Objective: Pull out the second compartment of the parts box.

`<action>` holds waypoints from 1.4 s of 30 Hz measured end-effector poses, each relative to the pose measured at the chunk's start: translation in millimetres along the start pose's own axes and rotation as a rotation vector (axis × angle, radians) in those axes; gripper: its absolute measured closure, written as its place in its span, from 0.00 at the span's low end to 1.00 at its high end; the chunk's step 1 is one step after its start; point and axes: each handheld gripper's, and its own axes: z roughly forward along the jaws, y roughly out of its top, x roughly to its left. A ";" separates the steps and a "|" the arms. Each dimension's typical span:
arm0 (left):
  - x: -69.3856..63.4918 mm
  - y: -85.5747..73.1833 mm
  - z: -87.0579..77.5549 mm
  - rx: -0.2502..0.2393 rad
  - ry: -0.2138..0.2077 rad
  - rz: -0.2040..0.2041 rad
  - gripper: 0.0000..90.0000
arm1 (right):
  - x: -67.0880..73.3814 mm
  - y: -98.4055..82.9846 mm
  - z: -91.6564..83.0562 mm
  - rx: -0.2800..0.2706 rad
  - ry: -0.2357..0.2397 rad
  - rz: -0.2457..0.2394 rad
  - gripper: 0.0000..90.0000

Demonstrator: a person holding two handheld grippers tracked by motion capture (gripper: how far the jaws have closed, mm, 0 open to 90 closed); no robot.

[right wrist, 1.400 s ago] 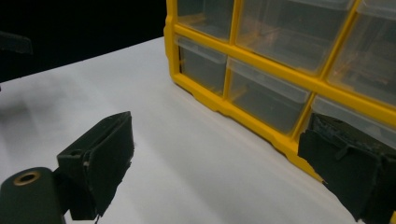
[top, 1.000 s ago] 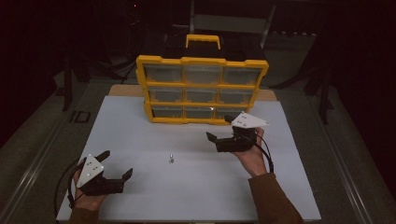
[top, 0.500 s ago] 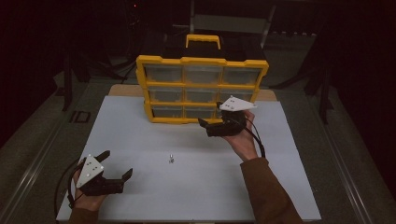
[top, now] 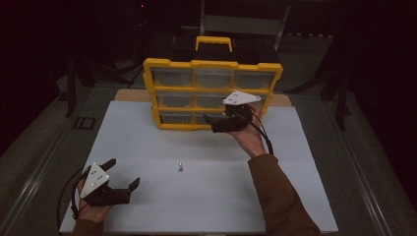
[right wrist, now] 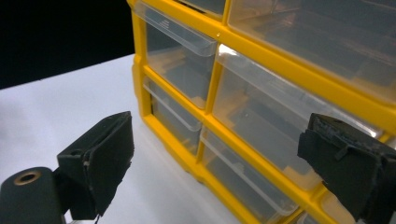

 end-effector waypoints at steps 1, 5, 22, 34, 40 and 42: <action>0.0 0.0 -0.1 0.000 0.000 0.000 0.00 | -1.0 2.7 3.8 0.010 -0.004 -0.009 0.10; -0.1 -0.1 0.0 -0.001 -0.003 0.001 0.00 | -2.3 5.2 8.0 0.027 -0.014 -0.016 0.10; -0.3 -0.1 0.2 0.000 -0.004 0.002 0.00 | 7.3 18.0 20.8 0.162 -0.186 -0.308 0.10; -0.6 0.0 -0.1 0.001 -0.003 0.003 0.00 | 16.1 22.3 22.5 0.235 -0.323 -0.519 0.10; -0.7 -0.1 0.0 0.001 -0.003 0.004 0.00 | 22.0 25.4 21.3 0.245 -0.383 -0.603 0.10; -0.7 -0.1 0.0 0.002 -0.003 0.004 0.00 | 24.4 28.0 20.0 0.248 -0.404 -0.643 0.10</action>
